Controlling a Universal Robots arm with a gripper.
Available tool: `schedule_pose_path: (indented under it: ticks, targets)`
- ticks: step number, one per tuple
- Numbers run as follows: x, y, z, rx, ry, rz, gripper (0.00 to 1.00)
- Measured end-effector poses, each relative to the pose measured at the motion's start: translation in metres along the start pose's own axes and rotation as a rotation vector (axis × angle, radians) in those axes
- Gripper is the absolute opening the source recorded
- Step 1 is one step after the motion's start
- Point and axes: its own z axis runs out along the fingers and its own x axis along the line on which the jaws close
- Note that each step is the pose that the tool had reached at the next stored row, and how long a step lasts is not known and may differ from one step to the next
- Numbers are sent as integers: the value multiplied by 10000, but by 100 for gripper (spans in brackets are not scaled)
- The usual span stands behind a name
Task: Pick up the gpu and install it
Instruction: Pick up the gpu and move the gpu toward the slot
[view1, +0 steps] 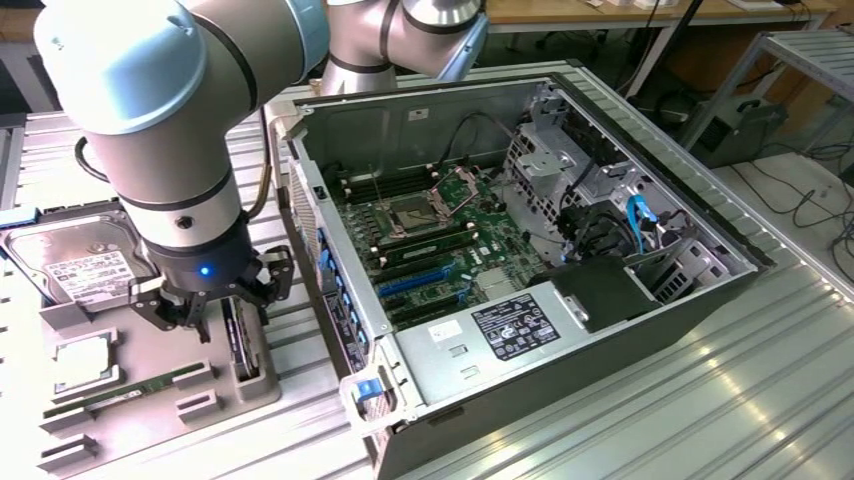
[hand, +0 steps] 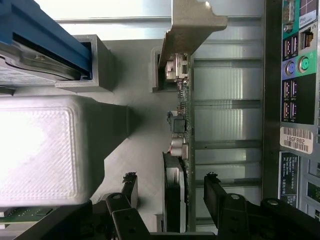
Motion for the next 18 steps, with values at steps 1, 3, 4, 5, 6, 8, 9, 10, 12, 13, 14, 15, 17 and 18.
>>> schedule_pose_path:
  ticks: [1, 3, 4, 5, 6, 8, 9, 10, 12, 13, 14, 15, 17, 18]
  targets:
    - [0, 0, 0, 0, 0, -1, 63]
    - [0, -1, 0, 0, 1, -1, 57]
    - [0, -1, 1, 0, 0, -1, 50]
    - [-1, -1, 1, 0, 0, -1, 50]
    - [-1, -1, 0, 1, 1, -1, 50]
    - [-1, -2, 1, 0, 0, -2, 50]
    - [-1, -2, 1, 0, 0, -1, 50]
    - [-1, -2, 1, 0, 0, -1, 50]
    - [-1, -2, 1, 0, 0, -1, 50]
    - [-1, -2, 1, 1, 1, -1, 50]
    - [-1, -2, 1, 0, 0, -2, 50]
    - [-1, -2, 1, 1, 1, -1, 50]
    - [-1, -2, 1, 0, 0, -1, 50]
    - [-1, -2, 1, 0, 0, -1, 50]
